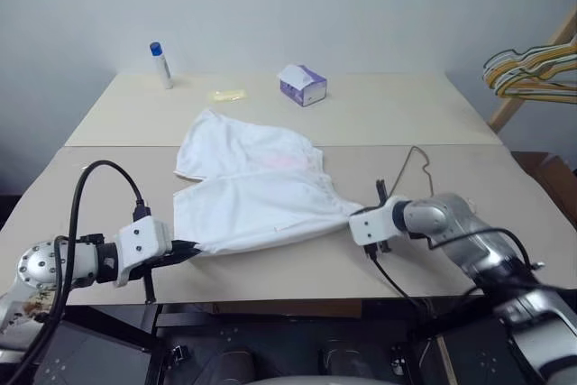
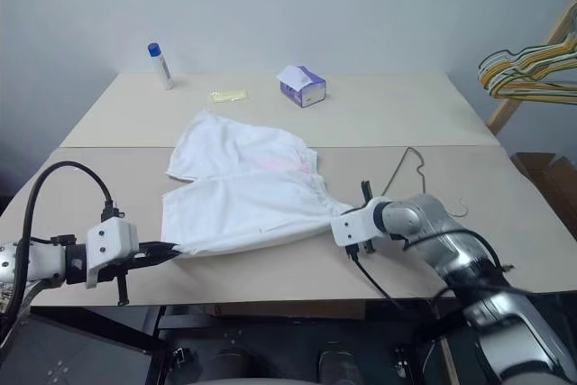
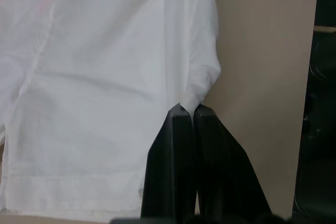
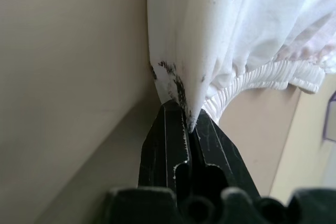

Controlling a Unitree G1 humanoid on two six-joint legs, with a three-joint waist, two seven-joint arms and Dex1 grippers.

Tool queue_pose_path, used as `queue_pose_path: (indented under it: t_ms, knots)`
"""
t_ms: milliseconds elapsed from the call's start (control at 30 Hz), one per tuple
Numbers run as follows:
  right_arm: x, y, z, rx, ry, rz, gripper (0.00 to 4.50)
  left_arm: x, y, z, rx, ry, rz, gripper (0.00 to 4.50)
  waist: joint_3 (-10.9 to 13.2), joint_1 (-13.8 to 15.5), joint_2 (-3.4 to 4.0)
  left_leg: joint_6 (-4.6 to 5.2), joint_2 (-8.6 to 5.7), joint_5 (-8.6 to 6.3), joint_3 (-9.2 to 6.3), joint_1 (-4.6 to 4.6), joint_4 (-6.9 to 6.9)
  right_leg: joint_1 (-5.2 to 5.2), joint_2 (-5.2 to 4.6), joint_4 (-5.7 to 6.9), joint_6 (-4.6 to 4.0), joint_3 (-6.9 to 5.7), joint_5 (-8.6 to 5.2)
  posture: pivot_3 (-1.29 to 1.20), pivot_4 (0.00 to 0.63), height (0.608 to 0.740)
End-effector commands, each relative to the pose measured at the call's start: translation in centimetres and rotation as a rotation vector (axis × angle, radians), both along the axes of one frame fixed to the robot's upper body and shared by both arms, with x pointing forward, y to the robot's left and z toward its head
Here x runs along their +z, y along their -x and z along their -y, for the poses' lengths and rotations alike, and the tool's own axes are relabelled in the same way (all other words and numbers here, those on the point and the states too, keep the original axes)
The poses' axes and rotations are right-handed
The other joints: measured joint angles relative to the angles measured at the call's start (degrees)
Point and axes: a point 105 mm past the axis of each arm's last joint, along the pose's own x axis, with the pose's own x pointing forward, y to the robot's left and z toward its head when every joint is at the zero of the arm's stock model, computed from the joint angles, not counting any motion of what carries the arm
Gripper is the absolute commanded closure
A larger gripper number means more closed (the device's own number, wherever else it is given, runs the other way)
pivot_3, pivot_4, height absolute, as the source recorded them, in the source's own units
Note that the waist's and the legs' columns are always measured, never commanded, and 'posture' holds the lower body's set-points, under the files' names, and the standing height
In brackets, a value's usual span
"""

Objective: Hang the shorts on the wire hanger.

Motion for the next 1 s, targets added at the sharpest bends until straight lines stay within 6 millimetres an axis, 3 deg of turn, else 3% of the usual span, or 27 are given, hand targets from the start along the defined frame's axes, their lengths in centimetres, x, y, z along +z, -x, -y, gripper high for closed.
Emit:
queue_pose_path:
  t_ms: [33,267,367,500,533,667,833,900,967,1000]
  knots:
    - [2.7,1.7,-0.3,-0.043,-0.003,0.005,4.45,0.9,0.6,-1.0,-0.033,-0.024,-0.018,4.5,0.0,-0.2,0.0,0.0,0.03,0.0,0.02,0.01,0.01,0.01,0.02,0.0,-0.01,0.0,-0.01,0.06,0.0,0.74]
    - [1.7,5.1,-2.4,0.005,0.053,-0.065,4.45,0.1,3.4,-2.9,-0.124,-0.143,-0.17,4.5,0.0,-0.7,-0.02,-0.02,0.15,0.01,0.08,0.1,0.06,0.03,0.11,0.02,0.27,-0.05,-0.34,0.05,0.0,0.74]
    - [1.3,5.4,-2.6,0.021,0.057,-0.071,4.45,-0.5,3.4,-3.7,-0.111,-0.191,-0.177,4.5,0.0,-0.8,-0.02,-0.02,0.15,0.01,0.09,0.08,0.05,0.03,0.1,0.0,0.28,-0.06,-0.34,0.05,0.0,0.74]
    - [0.9,5.5,-2.5,0.051,0.073,-0.075,4.45,-0.8,3.4,-3.3,-0.105,-0.163,-0.185,4.5,0.0,-0.7,-0.04,-0.03,0.14,0.01,0.1,0.07,0.06,0.03,0.09,0.0,0.28,-0.07,-0.33,0.05,0.0,0.74]
    - [0.9,5.7,-2.4,0.061,0.085,-0.084,4.0,-0.8,3.4,-3.3,-0.108,-0.163,-0.186,4.02,0.0,-0.7,-0.04,-0.03,0.14,0.01,0.1,0.08,0.06,0.04,0.09,0.0,0.28,-0.07,-0.33,0.05,0.0,0.74]
    - [1.7,6.1,-1.9,0.06,0.064,-0.126,2.7,-0.6,3.8,-2.9,-0.13,-0.149,-0.198,2.82,0.0,-0.7,-0.04,-0.02,0.15,0.01,0.1,0.07,0.05,0.02,0.09,0.0,0.23,-0.08,-0.31,0.05,0.0,0.74]
    - [5.0,7.3,-0.9,0.038,-0.077,-0.244,0.92,1.4,4.2,-2.8,-0.144,-0.073,-0.214,1.16,0.0,-0.8,-0.04,-0.02,0.17,0.01,0.11,0.05,0.05,0.01,0.1,0.01,0.13,-0.08,-0.25,0.05,0.0,0.74]
    - [6.2,6.8,-0.3,-0.002,-0.148,-0.244,0.23,2.5,3.8,-2.6,-0.136,-0.017,-0.18,0.51,0.0,-0.8,-0.06,-0.02,0.2,0.01,0.11,0.09,0.06,0.04,0.1,0.01,0.19,-0.1,-0.28,0.04,0.0,0.74]
    - [7.2,5.3,0.3,-0.098,-0.229,-0.234,0.0,3.8,3.0,-2.1,-0.117,0.069,-0.109,0.02,0.0,-0.8,-0.11,-0.02,0.22,0.01,0.1,0.15,0.06,0.09,0.1,0.01,0.3,-0.15,-0.35,0.04,0.0,0.74]
    - [7.7,4.2,0.7,-0.165,-0.297,-0.227,0.0,5.0,1.8,-1.6,-0.084,0.143,-0.026,0.02,0.0,-0.8,-0.1,-0.03,0.23,0.01,0.1,0.18,0.06,0.12,0.1,0.0,0.29,-0.17,-0.36,0.04,0.0,0.74]
